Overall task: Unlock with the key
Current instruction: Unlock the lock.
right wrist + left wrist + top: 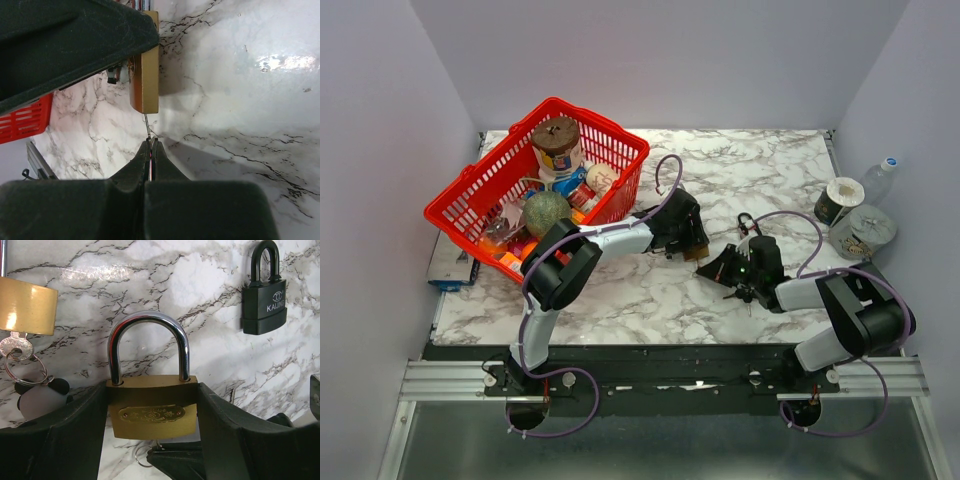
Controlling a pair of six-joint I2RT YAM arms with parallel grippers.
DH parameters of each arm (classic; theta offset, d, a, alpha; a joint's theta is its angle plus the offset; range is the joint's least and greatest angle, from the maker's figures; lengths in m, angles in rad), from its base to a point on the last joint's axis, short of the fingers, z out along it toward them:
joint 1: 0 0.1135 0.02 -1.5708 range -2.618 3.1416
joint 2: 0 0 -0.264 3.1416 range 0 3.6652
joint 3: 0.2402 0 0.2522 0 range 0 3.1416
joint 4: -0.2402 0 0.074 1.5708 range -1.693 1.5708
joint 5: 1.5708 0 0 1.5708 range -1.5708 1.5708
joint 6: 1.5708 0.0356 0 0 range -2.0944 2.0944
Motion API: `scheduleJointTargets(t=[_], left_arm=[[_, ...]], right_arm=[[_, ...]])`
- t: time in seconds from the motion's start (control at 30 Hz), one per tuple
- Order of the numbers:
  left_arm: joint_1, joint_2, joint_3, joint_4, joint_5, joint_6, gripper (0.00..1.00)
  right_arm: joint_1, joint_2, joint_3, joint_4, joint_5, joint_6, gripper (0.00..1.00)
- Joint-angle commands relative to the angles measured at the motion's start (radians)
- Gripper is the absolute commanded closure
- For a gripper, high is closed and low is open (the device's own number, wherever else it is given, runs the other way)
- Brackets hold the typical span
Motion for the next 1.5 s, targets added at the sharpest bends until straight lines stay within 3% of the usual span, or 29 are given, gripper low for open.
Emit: scheduleJointTargets(t=[0.0,0.33,0.6,0.93,1.33,1.47], left_arm=[[-0.011,0.008,-0.021,-0.089,0.035,-0.002,1.0],[-0.015,0.007,-0.029,-0.088,0.035,0.007,1.0],[-0.021,0.011,-0.032,-0.073,0.063,0.019,1.0],[-0.049,0.0,-0.05,-0.068,0.081,0.01,1.0],[-0.092,-0.049,-0.133,0.01,0.12,-0.007,1.0],[-0.098,-0.082,-0.161,0.05,0.127,0.002,1.0]], right_arm=[[-0.013,0.025,0.019,0.051,0.025,-0.005,0.99],[-0.028,0.078,0.031,0.144,0.014,0.021,0.99],[-0.028,0.088,0.046,0.206,0.058,-0.064,0.99],[-0.028,0.104,0.02,0.442,0.115,-0.133,0.99],[-0.034,0.102,0.054,0.465,0.212,-0.18,0.99],[-0.039,0.081,0.043,0.497,0.167,-0.216,0.99]])
